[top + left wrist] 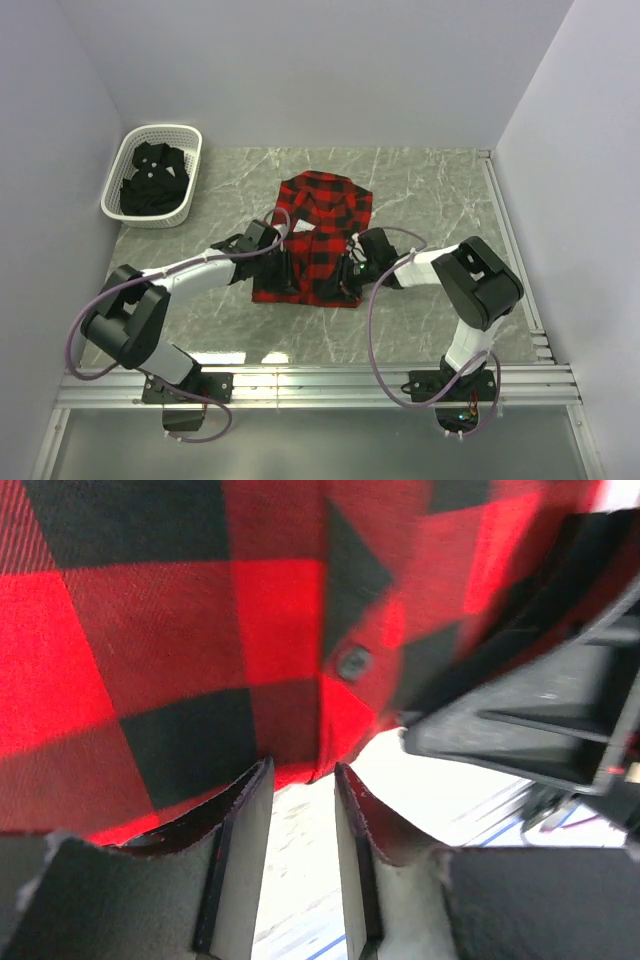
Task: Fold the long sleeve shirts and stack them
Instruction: Fold the shirt
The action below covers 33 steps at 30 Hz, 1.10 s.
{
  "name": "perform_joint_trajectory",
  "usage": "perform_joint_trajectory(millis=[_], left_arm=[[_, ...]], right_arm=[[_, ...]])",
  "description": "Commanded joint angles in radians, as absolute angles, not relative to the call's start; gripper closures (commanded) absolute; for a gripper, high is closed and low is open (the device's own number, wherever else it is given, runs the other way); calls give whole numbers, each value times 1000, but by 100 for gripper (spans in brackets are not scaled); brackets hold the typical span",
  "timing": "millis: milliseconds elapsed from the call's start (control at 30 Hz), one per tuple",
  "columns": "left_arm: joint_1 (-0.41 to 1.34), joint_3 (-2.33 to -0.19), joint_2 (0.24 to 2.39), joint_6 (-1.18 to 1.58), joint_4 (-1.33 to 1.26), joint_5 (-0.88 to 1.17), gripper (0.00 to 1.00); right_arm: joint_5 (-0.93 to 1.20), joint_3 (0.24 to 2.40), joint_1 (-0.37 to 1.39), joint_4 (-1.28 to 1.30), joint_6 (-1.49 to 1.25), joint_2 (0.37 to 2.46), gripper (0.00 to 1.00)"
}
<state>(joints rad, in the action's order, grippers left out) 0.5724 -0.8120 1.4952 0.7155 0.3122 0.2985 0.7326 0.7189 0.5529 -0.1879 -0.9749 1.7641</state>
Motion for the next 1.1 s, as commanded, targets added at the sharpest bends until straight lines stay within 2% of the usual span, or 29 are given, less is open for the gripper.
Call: perform_joint_trajectory(millis=[0,200,333,467,567,700,767,933,1067], left_arm=[[587,-770,1543,690,330,344,63],[635,-781,1585,680,339,333,62],[696,-827,1542,646,371,260,57],[695,-891,1456,637,393,160,44],[693,-951,1410,623,425,21,38],[672,-1000,1384,604,402,-63,35],[647,-1023,1385,595,385,-78,28],[551,-1149,1466,565,354,-95,14],[508,-1270,1584,552,322,-98,12]], right_arm=[[773,677,555,-172,-950,1796,62],[767,653,554,-161,-948,1816,62],[733,701,554,-72,-876,1725,62],[681,765,537,31,-813,1609,62],[678,801,485,38,-811,1533,62],[620,844,411,11,-810,1482,62],[569,860,378,3,-792,1482,62],[385,903,351,32,-704,1497,57],[290,914,341,14,-675,1531,53]])
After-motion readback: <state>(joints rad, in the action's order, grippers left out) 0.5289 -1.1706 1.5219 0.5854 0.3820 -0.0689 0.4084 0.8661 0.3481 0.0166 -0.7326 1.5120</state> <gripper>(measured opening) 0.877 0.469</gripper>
